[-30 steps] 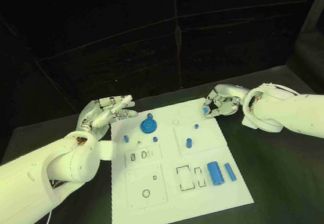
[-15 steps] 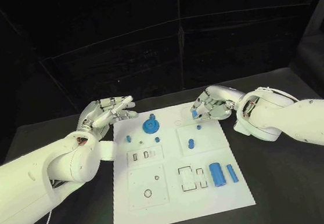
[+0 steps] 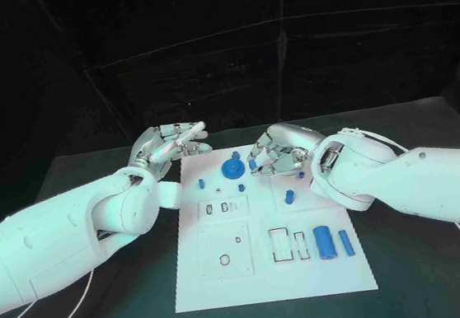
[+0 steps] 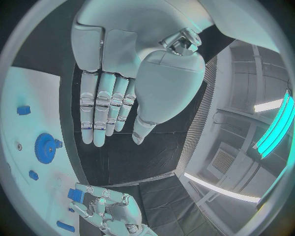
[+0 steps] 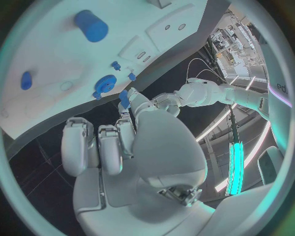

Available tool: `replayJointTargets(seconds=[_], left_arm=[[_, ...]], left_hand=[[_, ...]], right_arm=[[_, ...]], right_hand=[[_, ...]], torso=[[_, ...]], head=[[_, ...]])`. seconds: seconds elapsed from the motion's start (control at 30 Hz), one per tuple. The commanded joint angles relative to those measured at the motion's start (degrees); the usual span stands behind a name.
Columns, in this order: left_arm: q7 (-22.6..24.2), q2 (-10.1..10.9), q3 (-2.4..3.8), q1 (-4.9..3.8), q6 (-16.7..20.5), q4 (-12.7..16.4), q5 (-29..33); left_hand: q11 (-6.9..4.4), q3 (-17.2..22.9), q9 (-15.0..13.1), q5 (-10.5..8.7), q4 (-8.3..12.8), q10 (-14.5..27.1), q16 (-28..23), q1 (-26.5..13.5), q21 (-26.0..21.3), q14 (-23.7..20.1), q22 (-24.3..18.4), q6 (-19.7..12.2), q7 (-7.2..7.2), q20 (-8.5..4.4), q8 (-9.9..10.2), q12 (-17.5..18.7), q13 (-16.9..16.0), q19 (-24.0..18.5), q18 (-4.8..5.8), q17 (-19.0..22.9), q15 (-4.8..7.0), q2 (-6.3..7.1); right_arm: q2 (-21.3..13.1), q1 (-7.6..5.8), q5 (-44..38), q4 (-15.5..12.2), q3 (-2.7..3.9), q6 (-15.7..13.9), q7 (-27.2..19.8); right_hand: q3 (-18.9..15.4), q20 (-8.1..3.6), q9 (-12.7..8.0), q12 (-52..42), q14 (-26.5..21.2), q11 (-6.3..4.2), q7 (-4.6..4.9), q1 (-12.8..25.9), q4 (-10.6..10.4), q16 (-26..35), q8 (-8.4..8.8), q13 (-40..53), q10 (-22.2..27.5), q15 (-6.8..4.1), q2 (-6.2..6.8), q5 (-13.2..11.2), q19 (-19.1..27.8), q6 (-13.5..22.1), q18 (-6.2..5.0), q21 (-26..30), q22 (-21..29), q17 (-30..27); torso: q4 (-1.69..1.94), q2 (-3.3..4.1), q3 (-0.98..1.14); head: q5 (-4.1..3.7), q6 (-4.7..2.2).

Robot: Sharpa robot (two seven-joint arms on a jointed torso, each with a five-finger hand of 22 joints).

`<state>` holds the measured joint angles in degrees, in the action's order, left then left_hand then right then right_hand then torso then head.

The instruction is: Assemble the parts on the task board

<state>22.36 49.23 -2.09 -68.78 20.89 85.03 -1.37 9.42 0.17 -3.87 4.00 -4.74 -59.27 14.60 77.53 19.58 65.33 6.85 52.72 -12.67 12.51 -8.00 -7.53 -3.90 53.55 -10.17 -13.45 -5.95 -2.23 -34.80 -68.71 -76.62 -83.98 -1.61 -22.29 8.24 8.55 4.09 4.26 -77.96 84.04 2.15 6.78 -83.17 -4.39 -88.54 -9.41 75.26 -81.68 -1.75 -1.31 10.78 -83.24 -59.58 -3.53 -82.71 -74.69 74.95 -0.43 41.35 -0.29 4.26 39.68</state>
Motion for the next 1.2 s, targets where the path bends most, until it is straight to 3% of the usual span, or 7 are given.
replayJointTargets(seconds=[0.03, 0.13, 0.3, 0.47, 0.8, 1.03, 1.2], left_arm=[[0.8, 0.0, 0.06, -0.15, 0.3, -0.2, 0.5], [0.9, -0.1, 0.06, -0.2, 0.4, -0.2, 0.5], [0.9, -0.2, 0.06, -0.25, 0.3, -0.2, 0.5], [0.7, -0.4, 0.06, -0.27, 0.5, -0.1, 0.5], [0.6, -0.8, 0.06, -0.27, 0.5, -0.3, 0.5], [0.3, -1.0, 0.06, -0.27, 0.2, -0.4, 0.5], [0.2, -1.1, 0.06, -0.27, 0.1, -0.5, 0.5]], left_hand=[[0.04, -0.1, 0.0, -0.07, 0.4, -0.5, -0.3, 0.0, -0.2, -0.2, -0.1, -0.1, -0.18, 0.08, 0.2, 0.3, 0.0, 0.5, -0.35, -0.1, -0.25, -0.55], [0.04, -0.1, 0.0, -0.07, 0.4, -0.5, -0.3, 0.0, -0.2, -0.2, -0.1, -0.1, -0.18, 0.08, 0.2, 0.3, 0.0, 0.5, -0.35, -0.1, -0.25, -0.55], [0.03, 0.0, 0.0, -0.06, 0.5, -0.5, -0.3, 0.1, -0.2, -0.2, -0.1, -0.1, -0.17, 0.08, 0.2, 0.3, 0.0, 0.5, -0.35, -0.1, -0.25, -0.57], [0.02, 0.0, 0.0, -0.05, 0.5, -0.5, -0.3, 0.1, -0.2, -0.2, -0.1, -0.1, -0.17, 0.07, 0.2, 0.3, 0.0, 0.5, -0.35, -0.1, -0.25, -0.62], [0.02, 0.0, 0.0, -0.05, 0.5, -0.5, -0.3, 0.1, -0.2, -0.2, -0.1, -0.1, -0.17, 0.07, 0.2, 0.3, 0.0, 0.5, -0.35, -0.1, -0.25, -0.62], [0.02, 0.0, 0.0, -0.05, 0.5, -0.5, -0.3, 0.1, -0.2, -0.2, -0.1, -0.1, -0.17, 0.07, 0.2, 0.3, 0.0, 0.5, -0.35, -0.1, -0.25, -0.62], [0.02, 0.0, 0.0, -0.05, 0.5, -0.5, -0.3, 0.1, -0.2, -0.2, -0.1, -0.1, -0.17, 0.07, 0.2, 0.3, 0.0, 0.5, -0.35, -0.1, -0.25, -0.62]], right_arm=[[1.7, 0.01, -5.0, 0.6, 0.02, 1.6, 5.5], [3.3, 0.28, -6.4, 0.9, 0.01, 2.5, 6.6], [5.3, 0.81, -8.0, 1.4, -0.01, 3.4, 7.4], [6.4, 1.76, -9.3, 1.6, -0.04, 3.3, 7.9], [8.1, 3.82, -11.4, 2.3, -0.13, 3.3, 8.1], [8.6, 4.53, -12.3, 2.5, -0.25, 4.0, 7.9], [8.8, 4.85, -12.8, 2.7, -0.68, 4.1, 8.2]], right_hand=[[0.3, -0.14, 0.1, 0.4, 5.3, -0.11, 0.12, 0.3, 0.2, 0.0, -0.11, 3.5, 0.2, -0.34, -0.02, 0.1, -0.3, -0.4, 0.43, -0.2, 0.0, 12.3], [0.4, -0.14, 0.1, 0.4, 5.3, -0.11, 0.12, 0.4, 0.2, 0.1, -0.1, 3.5, 0.2, -0.34, 0.09, 0.0, -0.3, -0.5, 0.44, -0.2, 0.0, 12.3], [0.4, -0.13, 0.1, 0.6, 5.3, -0.11, 0.12, 0.5, 0.2, 0.1, -0.1, 3.4, 0.3, -0.34, 0.12, 0.0, -0.3, -0.5, 0.44, -0.2, -0.1, 12.2], [0.4, -0.13, 0.1, 0.6, 5.3, -0.11, 0.12, 0.5, 0.2, 0.2, -0.09, 3.4, 0.3, -0.33, 0.12, 0.0, -0.3, -0.5, 0.45, -0.2, -0.1, 12.1], [0.4, -0.13, 0.1, 0.5, 5.3, -0.1, 0.13, 0.5, 0.2, 0.1, -0.07, 3.4, 0.2, -0.33, 0.13, 0.0, -0.3, -0.5, 0.45, -0.2, -0.1, 12.2], [0.5, -0.12, 0.1, 0.5, 5.3, -0.09, 0.15, 0.6, 0.2, 0.1, -0.03, 3.4, 0.2, -0.33, 0.16, 0.0, -0.3, -0.4, 0.45, -0.2, -0.1, 12.3], [0.6, -0.11, 0.0, 0.6, 5.3, -0.07, 0.19, 0.7, 0.1, 0.1, 0.05, 3.4, 0.3, -0.31, 0.24, -0.1, -0.3, -0.4, 0.46, -0.2, -0.1, 12.3]], torso=[[0.45, -0.38, -0.34], [0.65, -0.37, -0.47], [0.45, -0.31, -0.33], [0.26, -0.38, -0.27], [0.39, -0.3, -0.09], [0.3, -0.3, -0.17], [0.3, -0.34, -0.15]], head=[[1.25, 0.5], [1.81, 0.93], [3.6, 1.67], [4.09, 2.08], [3.66, 2.63], [3.38, 2.81], [3.19, 2.87]])
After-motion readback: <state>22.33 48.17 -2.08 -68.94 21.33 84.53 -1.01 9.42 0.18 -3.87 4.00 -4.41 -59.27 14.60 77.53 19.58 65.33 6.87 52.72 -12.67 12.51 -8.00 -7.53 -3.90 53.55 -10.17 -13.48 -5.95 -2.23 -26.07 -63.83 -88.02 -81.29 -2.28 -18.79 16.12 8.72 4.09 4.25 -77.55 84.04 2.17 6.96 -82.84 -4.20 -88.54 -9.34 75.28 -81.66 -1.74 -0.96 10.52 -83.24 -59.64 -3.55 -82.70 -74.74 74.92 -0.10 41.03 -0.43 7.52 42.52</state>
